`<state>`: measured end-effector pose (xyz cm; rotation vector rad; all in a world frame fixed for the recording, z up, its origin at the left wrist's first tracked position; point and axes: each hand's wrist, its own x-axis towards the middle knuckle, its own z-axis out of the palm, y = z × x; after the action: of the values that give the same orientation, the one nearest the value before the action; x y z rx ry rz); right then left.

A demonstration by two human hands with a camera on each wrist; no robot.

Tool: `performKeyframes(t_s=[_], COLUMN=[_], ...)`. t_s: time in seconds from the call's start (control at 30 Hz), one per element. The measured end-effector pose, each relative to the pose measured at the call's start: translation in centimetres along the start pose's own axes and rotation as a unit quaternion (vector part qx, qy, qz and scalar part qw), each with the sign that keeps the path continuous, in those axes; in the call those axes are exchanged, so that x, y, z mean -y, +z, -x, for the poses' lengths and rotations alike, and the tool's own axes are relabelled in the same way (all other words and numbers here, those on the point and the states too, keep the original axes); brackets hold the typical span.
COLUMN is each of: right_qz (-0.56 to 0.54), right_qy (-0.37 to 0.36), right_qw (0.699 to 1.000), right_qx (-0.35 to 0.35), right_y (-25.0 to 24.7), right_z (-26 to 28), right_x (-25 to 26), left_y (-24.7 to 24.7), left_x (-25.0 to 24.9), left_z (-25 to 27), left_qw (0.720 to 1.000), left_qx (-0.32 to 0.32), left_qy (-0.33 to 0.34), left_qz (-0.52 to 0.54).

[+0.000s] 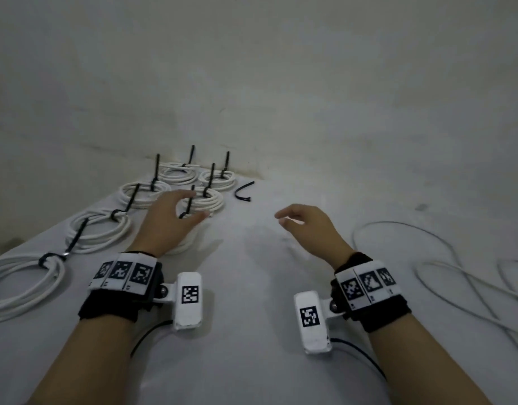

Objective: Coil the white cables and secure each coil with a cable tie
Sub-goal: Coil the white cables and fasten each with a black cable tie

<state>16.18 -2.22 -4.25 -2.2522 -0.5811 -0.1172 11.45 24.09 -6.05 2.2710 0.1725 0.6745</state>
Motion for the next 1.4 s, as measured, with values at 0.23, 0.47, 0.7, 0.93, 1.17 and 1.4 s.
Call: performKeyframes(t_s=[0.23,0.47,0.7,0.93,1.17,1.4], right_qz=[0.057,0.195,0.182,0.112,-0.053,0.017], right_qy=[0.03,0.179,0.228,0.135,0.106,0.115], right_qw=[0.997,0.948,0.919,0.982,0.991,0.992], right_qx=[0.033,0.175,0.266,0.065,0.068,0.047], right_y=[-8.7,-13.0,-12.5,-12.5,-11.7,-17.1], right_z=[7.7,16.4,18.8,18.7,18.3,20.4], right_x=[-0.5,-3.2,-3.2,-1.7,-1.9,-5.2], left_y=[-1.8,4.0,10.4,11.8,11.8,9.9], left_x=[-3.8,-13.3,-20.0,-21.3,-20.3,-12.8], left_z=[0.7,3.9,8.7,12.2,10.6,5.1], left_qw=[0.988,0.962,0.916,0.867,0.856,0.773], left_qx=[-0.076,0.124,0.287,0.498,0.315,0.122], left_qy=[0.121,0.243,0.278,0.002,-0.184,-0.313], left_qz=[-0.061,-0.002,-0.041,-0.022,0.367,0.538])
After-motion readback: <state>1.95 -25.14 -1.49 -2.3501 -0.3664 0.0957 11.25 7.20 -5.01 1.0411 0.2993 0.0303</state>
